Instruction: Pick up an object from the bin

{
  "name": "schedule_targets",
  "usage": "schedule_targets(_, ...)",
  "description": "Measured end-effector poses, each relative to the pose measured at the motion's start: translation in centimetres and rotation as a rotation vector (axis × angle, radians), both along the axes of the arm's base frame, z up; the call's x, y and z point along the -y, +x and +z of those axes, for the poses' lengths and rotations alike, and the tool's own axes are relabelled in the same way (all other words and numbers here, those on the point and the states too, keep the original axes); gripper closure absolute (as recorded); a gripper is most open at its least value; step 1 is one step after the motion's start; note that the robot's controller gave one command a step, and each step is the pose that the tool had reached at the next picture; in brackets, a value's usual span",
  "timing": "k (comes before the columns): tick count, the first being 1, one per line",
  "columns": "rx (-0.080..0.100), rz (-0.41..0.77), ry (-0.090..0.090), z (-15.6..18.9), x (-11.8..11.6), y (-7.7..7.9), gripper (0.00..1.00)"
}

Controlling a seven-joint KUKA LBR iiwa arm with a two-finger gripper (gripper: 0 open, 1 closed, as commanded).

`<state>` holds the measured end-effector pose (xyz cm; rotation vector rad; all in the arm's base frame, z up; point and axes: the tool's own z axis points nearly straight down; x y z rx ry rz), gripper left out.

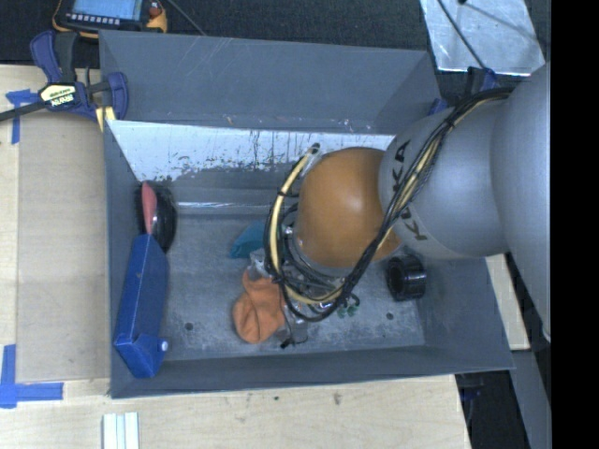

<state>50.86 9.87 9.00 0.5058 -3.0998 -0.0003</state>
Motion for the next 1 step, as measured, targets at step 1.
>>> schedule_targets(1, 0.006, -0.010, 0.001, 1.04, 0.52, 1.18, 0.00)
